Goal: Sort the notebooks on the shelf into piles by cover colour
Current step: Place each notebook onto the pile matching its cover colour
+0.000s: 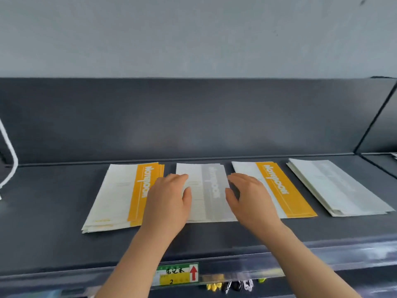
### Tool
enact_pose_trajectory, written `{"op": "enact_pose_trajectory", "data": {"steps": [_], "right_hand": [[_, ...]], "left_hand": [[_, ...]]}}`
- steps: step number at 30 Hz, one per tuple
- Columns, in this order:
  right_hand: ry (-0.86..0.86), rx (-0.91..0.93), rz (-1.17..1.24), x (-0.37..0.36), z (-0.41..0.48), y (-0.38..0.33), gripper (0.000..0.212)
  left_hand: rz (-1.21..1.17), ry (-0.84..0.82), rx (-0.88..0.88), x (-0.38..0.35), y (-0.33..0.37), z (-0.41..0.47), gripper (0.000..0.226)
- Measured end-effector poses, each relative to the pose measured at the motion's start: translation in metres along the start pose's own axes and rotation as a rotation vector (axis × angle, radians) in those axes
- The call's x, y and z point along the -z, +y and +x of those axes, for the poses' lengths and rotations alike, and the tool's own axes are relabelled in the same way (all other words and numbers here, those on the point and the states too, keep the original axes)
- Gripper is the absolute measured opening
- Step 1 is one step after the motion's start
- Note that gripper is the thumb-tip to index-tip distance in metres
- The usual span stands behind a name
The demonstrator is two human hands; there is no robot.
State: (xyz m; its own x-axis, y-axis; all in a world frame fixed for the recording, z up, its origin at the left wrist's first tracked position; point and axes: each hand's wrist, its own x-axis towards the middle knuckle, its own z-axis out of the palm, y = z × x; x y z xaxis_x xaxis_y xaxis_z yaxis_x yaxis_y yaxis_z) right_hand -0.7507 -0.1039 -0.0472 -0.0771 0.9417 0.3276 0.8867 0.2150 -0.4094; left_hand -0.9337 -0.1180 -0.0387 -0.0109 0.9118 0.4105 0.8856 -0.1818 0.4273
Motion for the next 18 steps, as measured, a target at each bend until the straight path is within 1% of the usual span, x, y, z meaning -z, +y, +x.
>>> {"op": "enact_pose_trajectory", "data": {"steps": [4,7,10,13,15,18], "right_hand": [[0.066,-0.059,-0.021,0.034,-0.017,0.042,0.034],[0.12,-0.112,-0.019,0.062,-0.032,0.079,0.032],[0.131,-0.163,-0.045,0.092,-0.049,0.125,0.031],[0.152,-0.202,-0.08,0.125,-0.07,0.173,0.035],[0.165,-0.222,-0.088,0.149,-0.084,0.206,0.038],[0.179,-0.238,-0.108,0.185,-0.105,0.258,0.036]], "left_hand": [[-0.04,-0.052,-0.074,-0.022,0.048,0.002,0.039],[-0.073,-0.068,-0.133,-0.041,0.091,0.003,0.038],[-0.125,-0.079,-0.17,-0.062,0.141,-0.001,0.038],[-0.142,-0.104,-0.213,-0.086,0.195,-0.008,0.035],[-0.17,-0.115,-0.223,-0.102,0.233,-0.012,0.035],[-0.217,-0.127,-0.229,-0.128,0.289,-0.019,0.037]]}}
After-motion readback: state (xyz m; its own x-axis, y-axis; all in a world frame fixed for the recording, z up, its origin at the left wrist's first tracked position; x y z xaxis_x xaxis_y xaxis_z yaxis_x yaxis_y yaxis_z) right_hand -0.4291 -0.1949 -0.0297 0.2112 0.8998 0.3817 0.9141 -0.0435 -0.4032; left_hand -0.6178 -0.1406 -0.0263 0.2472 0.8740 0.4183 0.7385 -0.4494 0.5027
